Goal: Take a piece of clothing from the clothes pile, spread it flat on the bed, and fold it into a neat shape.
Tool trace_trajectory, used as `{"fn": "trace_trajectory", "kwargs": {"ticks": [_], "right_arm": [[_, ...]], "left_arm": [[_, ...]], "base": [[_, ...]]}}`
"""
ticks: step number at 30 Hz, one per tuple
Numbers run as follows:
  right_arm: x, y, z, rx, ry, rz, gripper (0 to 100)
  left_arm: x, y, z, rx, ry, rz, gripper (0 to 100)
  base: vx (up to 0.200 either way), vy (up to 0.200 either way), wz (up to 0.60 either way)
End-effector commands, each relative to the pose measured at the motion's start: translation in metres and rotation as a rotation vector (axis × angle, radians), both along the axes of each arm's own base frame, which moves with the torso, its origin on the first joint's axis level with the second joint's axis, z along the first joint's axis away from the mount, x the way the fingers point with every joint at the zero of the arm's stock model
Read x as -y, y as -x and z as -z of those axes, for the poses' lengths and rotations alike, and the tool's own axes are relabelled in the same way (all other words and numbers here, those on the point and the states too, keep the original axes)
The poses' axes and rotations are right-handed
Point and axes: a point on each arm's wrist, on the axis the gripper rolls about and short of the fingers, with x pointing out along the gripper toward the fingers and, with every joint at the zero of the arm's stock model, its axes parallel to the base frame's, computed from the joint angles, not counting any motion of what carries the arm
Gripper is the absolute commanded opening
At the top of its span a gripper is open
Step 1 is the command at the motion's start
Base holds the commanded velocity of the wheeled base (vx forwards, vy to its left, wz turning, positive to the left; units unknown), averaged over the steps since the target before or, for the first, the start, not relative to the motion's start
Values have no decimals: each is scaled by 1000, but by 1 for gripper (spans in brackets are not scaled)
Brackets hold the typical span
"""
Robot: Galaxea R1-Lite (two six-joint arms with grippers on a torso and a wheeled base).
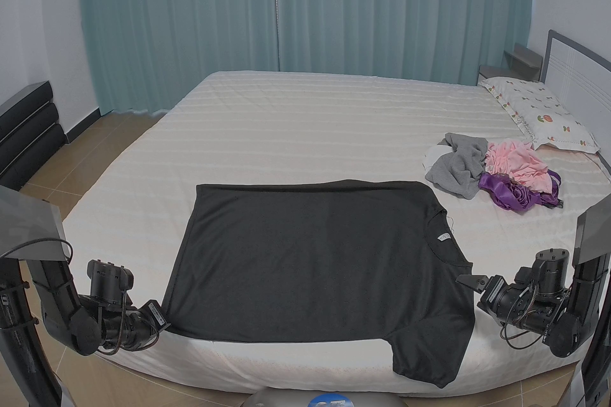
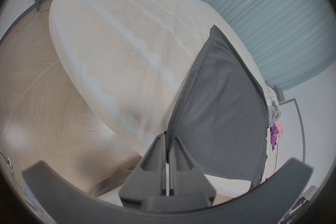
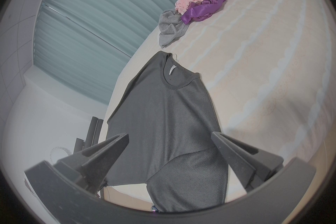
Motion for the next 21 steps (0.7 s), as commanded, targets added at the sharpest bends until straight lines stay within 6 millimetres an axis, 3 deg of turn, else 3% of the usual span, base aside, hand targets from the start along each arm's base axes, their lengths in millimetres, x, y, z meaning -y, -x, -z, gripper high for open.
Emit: {"fn": "trace_trajectory", "kwargs": {"ticks": [1, 7, 21], "right_arm": [[1, 3, 1, -11, 5, 1, 100], [1, 4, 3, -20, 15, -3, 100], [1, 2, 33, -121, 99, -44, 100]], "left_arm": [[0, 1, -6, 20, -1, 0, 0], [-3, -4, -6, 37, -2, -6, 0], [-5, -5, -5, 33, 42, 14, 0]], "base": [[0, 0, 0], [0, 0, 0], [0, 0, 0]]}}
